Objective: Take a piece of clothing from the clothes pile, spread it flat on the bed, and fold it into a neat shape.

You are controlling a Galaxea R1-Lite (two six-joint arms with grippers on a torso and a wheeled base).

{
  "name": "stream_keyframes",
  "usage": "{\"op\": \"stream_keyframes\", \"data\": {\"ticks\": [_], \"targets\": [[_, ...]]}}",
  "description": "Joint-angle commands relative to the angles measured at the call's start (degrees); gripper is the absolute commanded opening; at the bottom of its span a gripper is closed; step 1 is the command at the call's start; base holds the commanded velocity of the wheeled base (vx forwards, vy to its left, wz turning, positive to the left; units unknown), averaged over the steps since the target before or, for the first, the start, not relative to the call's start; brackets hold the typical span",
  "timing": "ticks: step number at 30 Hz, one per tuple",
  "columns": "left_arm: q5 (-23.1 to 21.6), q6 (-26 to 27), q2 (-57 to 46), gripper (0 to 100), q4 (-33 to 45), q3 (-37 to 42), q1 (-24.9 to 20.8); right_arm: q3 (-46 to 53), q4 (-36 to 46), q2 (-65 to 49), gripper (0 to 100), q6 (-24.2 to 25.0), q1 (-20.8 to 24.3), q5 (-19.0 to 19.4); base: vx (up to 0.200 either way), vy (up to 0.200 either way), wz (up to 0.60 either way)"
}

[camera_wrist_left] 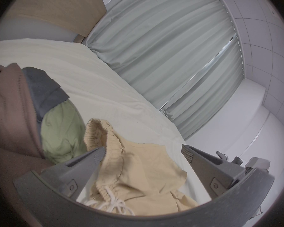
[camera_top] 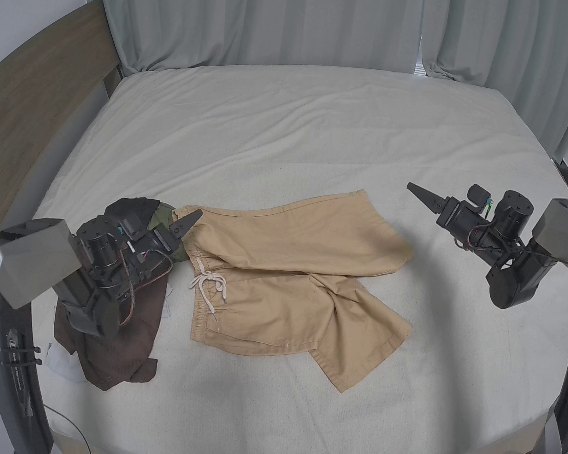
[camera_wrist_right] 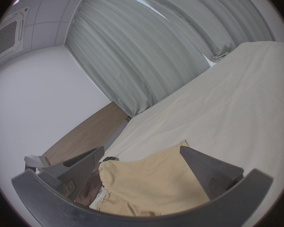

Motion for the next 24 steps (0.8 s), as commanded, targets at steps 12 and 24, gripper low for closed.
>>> {"op": "stream_keyframes", "data": {"ticks": [12, 24], "targets": [[-6.9, 4.2, -16.3, 100, -3.5, 22.2, 1.3, 27.7, -0.9, -10.6, 100, -8.6, 1.5, 0.1, 0.0, 0.0, 0.0], [-7.9, 9.3, -15.7, 100, -3.5, 24.4, 0.4, 35.0, -0.3, -9.2, 100, -11.2, 1.7, 0.1, 0.0, 0.0, 0.0]]}}
